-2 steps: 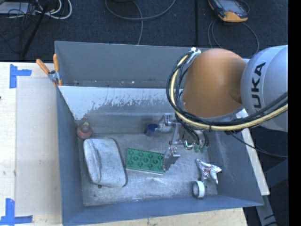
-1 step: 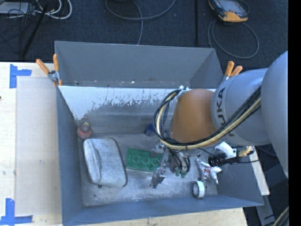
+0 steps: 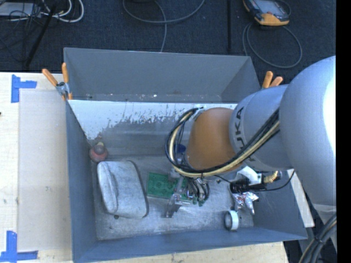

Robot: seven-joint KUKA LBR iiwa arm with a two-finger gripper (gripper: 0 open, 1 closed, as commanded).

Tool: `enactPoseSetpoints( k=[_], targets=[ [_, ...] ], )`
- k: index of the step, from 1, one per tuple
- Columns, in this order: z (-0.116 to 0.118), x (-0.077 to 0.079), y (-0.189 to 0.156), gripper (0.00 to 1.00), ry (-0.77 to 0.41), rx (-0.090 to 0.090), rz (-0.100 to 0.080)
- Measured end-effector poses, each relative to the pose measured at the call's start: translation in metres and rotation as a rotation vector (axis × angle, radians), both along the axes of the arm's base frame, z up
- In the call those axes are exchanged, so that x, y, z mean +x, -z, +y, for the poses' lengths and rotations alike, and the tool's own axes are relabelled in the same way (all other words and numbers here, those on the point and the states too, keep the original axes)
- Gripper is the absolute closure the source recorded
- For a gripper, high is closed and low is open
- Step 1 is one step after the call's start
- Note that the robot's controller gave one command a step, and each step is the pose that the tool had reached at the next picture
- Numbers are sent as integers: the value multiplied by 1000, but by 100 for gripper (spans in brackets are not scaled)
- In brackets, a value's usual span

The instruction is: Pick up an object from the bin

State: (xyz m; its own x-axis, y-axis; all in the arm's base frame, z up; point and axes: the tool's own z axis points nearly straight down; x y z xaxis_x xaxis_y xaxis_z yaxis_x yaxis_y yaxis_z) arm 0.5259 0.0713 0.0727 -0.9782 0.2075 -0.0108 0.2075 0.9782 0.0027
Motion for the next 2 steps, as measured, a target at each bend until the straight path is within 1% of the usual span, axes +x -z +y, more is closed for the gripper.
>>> enactPoseSetpoints(
  k=[1,2],
  targets=[
    [0,0,-3,100,2,2,-2],
    [8,21,-179,100,-211,-1,3]
  ],
)
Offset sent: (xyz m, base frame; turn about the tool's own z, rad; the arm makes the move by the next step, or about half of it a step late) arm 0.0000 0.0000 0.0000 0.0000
